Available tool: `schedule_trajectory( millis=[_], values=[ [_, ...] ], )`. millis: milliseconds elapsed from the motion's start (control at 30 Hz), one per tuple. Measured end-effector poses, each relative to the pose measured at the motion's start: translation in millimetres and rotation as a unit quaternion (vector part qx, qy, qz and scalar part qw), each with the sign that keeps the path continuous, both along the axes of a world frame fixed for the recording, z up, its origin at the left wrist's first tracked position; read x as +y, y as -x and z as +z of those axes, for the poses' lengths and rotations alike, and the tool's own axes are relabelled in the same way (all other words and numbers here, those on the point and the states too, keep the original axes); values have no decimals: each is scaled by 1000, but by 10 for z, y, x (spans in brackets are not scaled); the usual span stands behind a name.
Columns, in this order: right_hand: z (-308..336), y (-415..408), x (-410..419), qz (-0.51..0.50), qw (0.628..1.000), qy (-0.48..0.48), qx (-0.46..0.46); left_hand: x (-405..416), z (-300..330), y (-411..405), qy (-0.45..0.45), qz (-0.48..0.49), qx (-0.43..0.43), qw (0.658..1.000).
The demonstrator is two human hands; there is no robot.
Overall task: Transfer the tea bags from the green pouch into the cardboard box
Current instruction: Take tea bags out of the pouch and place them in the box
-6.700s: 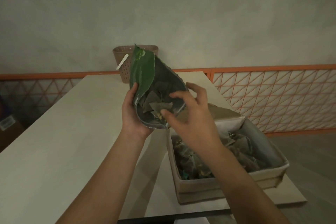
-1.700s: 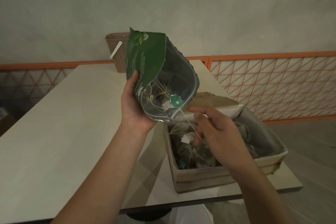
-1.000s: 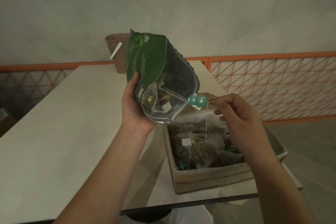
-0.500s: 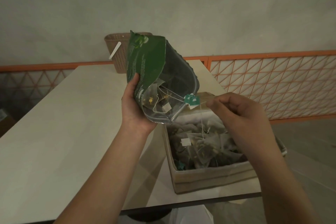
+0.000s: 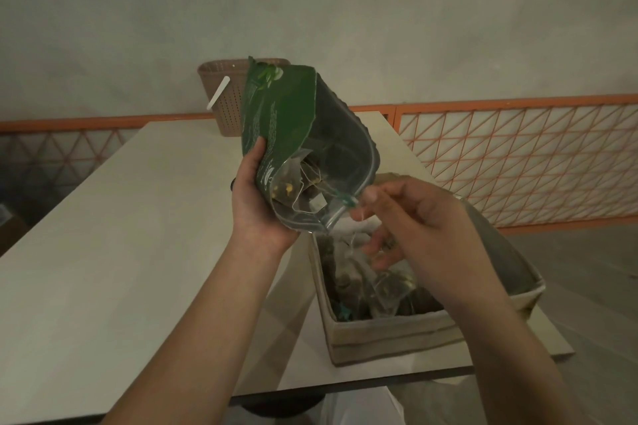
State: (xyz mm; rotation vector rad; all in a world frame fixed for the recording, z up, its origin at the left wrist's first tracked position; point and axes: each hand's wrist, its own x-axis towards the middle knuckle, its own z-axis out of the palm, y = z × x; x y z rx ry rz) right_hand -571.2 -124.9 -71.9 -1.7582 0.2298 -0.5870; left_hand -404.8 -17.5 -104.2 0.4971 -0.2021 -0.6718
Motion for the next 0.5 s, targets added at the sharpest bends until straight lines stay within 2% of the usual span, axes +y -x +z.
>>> schedule_trajectory(
  millis=[100,133,200,333,433,500],
  values=[
    [-78,-9,-37,-57,985,154,45,-1,-12,-7,17,-15,1,1000],
    [-112,-13,-51,-69,980,176,63,-1,-16,-5,20,-19,-1,1000],
    [-174,-23,-63,-67,979,171,93,1,-14,-4,25,-22,-5,999],
    [-239,-19,-51,0,985,129,119,12,-1,-11,24,-20,-13,999],
    [-245,-17,-70,22,982,147,113,8,-11,0,23,-20,-15,999],
    [-247,-12,-79,3,984,152,94,17,-14,-8,21,-14,-8,1000]
  ],
)
